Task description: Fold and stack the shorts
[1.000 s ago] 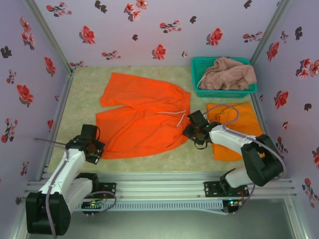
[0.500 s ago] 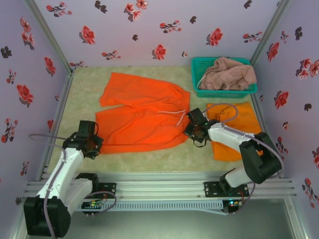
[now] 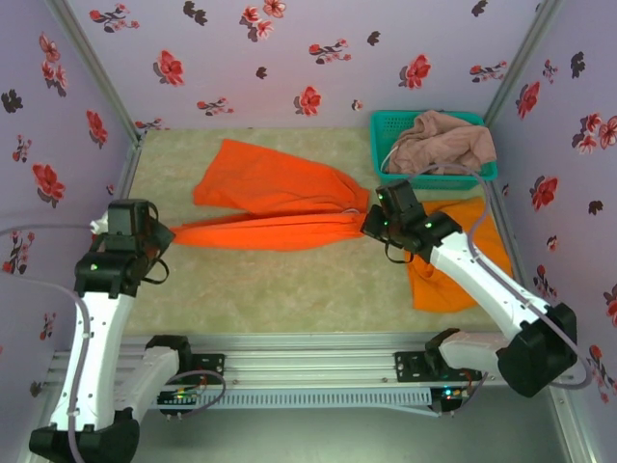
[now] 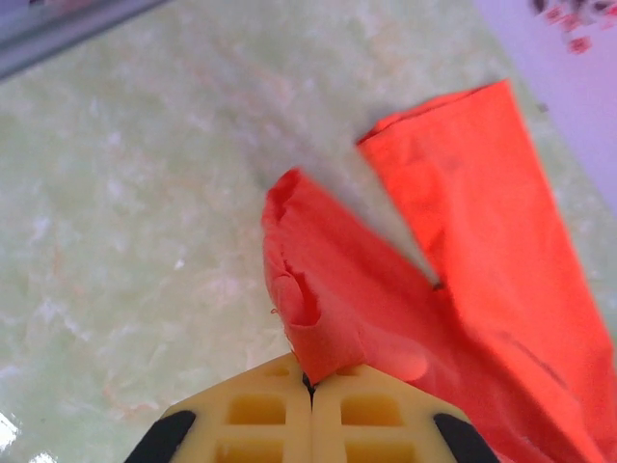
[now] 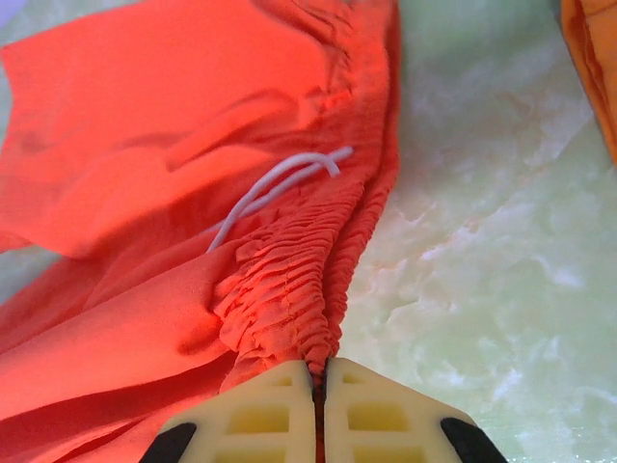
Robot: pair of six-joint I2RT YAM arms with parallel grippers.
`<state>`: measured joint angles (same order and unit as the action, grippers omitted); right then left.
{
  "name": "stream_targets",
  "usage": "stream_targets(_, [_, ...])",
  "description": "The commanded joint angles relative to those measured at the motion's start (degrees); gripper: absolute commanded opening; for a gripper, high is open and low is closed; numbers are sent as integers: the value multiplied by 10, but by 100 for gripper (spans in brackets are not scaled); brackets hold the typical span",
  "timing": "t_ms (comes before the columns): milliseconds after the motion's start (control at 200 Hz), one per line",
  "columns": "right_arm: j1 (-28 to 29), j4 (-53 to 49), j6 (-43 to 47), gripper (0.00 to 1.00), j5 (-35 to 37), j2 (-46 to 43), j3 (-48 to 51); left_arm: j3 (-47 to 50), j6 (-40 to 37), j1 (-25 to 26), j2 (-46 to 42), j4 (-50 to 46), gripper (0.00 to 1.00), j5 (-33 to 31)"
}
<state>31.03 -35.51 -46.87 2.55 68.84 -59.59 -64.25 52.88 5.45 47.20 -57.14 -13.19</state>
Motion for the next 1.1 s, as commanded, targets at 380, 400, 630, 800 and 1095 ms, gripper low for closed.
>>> stream_targets(380, [10, -50, -13, 9, -3, -36, 4, -111, -109, -8, 52, -34, 0, -47])
stream_targets(400, [10, -49, -15, 9, -4, -32, 4, -111, -109, -8, 61, -26, 0, -47])
stream_targets(630, [5, -17, -47, 9, 11, 24, -1, -162, -137, -8, 197, 86, 0, -51])
stream_targets(800, [-9, -9, -62, 11, 17, 82, -28, -247, -144, -5, 331, 134, 0, -48])
stream_targets(1095, [-63, 29, -96, 14, 1, 168, -45, -453, -167, 3, 570, 149, 0, -48])
